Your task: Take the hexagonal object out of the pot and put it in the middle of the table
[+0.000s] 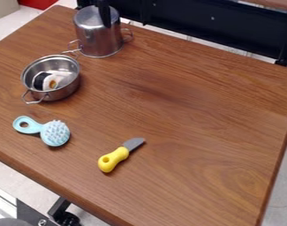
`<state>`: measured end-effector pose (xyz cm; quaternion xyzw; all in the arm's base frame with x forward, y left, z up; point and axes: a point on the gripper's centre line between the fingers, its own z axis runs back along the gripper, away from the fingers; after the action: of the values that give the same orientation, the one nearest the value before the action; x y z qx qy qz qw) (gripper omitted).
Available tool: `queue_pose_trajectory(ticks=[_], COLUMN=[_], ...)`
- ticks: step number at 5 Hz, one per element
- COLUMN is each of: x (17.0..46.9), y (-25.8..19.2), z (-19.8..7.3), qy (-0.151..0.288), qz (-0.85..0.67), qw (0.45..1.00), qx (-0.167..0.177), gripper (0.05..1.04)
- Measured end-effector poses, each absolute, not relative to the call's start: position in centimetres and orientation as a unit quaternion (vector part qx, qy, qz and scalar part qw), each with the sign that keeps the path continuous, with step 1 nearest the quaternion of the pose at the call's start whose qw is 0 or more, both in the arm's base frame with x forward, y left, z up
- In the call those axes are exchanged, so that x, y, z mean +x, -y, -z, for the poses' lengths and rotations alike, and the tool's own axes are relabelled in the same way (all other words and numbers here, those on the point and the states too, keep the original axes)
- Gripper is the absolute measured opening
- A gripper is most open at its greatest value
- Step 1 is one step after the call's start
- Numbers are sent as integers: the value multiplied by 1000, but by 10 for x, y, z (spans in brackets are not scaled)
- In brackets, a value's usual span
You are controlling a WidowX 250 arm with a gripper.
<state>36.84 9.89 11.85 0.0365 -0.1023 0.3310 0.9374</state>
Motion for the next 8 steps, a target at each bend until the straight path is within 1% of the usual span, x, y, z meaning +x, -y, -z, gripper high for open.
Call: queue_pose_trajectory(ticks=[1, 2, 3, 4, 5, 6, 7, 8], x=[364, 350, 330, 306, 287, 283, 286, 289], y=[-97, -85, -81, -77, -79, -98, -131, -165], z=[-103, -87, -99, -100, -101, -103, -104, -104], qy=[80, 53, 56, 48, 76, 83, 99, 93], qz=[-327, -267, -185, -120, -120, -182, -225, -243], qw=[941, 961, 981, 991, 989, 979, 967, 963], qx=[38, 44, 28, 25, 36, 48, 64, 75], gripper=[997, 997, 997, 997, 997, 997, 997, 997])
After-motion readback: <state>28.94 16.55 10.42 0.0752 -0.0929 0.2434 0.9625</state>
